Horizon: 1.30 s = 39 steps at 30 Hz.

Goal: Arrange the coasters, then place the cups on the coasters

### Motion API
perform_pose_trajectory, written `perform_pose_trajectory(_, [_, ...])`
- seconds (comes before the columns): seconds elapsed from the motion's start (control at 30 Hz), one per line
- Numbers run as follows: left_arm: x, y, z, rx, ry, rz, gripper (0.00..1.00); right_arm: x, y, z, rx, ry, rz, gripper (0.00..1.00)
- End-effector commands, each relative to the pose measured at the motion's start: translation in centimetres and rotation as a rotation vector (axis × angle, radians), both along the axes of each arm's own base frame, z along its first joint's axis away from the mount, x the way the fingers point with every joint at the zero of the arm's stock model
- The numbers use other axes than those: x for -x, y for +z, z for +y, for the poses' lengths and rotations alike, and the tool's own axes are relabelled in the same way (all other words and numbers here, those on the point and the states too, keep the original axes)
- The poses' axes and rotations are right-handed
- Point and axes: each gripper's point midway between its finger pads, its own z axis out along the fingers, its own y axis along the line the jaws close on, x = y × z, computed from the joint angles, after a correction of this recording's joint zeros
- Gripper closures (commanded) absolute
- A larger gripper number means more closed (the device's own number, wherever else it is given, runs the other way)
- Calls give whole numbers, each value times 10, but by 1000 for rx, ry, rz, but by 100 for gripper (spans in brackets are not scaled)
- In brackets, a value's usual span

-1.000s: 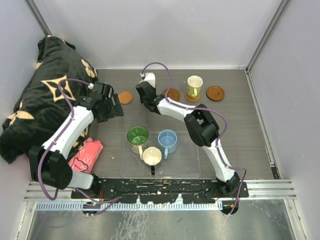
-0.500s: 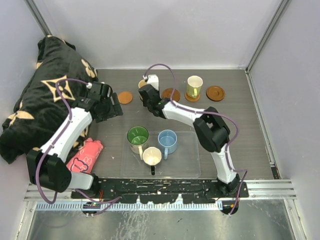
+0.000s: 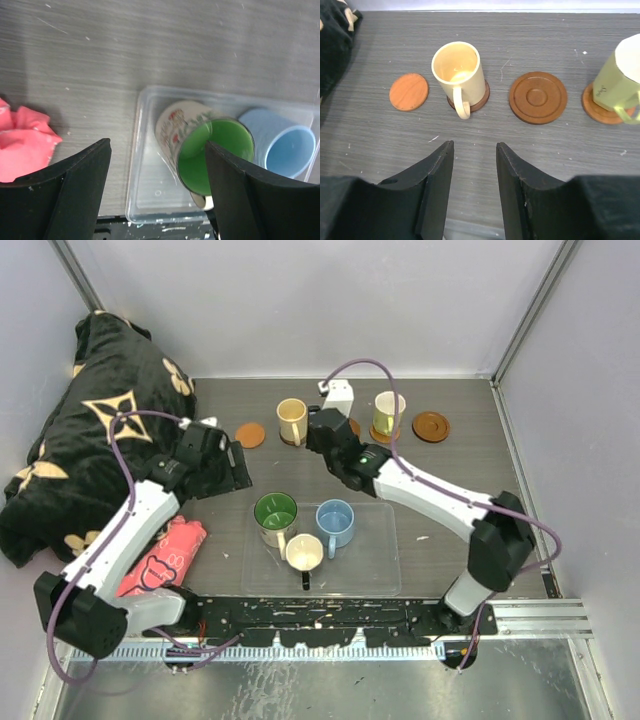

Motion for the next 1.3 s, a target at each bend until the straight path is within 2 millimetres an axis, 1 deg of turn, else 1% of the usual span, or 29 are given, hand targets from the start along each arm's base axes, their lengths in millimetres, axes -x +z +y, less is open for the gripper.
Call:
perform_pose_trajectory(0.0, [28, -2, -17, 4, -45, 14, 23, 23, 38, -31, -53, -54, -49, 55])
perform_pose_trajectory(0.1, [43, -8, -23, 20, -56, 35, 24, 40, 48, -53, -53, -83, -58, 54])
perform_pose_trajectory(0.2, [58, -9, -28, 8, -77, 39, 24, 52, 46, -72, -37, -113, -52, 54])
perform_pose_trajectory(0.3, [73, -9, -37, 8, -110, 49, 24, 60, 41, -84, -36, -132, -46, 54])
perform_pose_trajectory(0.4, [90, -11, -48, -24, -134, 56, 24, 66, 39, -91, -43, -143, -38, 54])
perform_pose_trajectory(0.53, [116, -14, -68, -30, -165, 66, 25, 70, 37, -94, -49, -145, -31, 54])
perform_pose_trajectory(0.73, [141, -15, -93, -20, -173, 45, 28, 74, 41, -102, -47, -152, -42, 54])
perform_pose_trajectory(0.9, [168, -21, -123, -31, -190, 27, 28, 78, 43, -109, -46, -157, -54, 53])
perform_pose_trajectory(1.03, [184, -25, -144, -35, -182, 0, 28, 84, 40, -116, -42, -156, -55, 53])
perform_pose_trajectory(1.1, [190, -31, -153, -45, -173, -19, 28, 87, 39, -120, -47, -156, -58, 53])
perform_pose_trajectory(1.2, [197, -29, -167, -14, -179, -57, 28, 93, 36, -125, -50, -152, -59, 53])
perform_pose_trajectory(1.27, [200, -30, -173, -16, -180, -70, 28, 96, 33, -128, -50, -146, -59, 53])
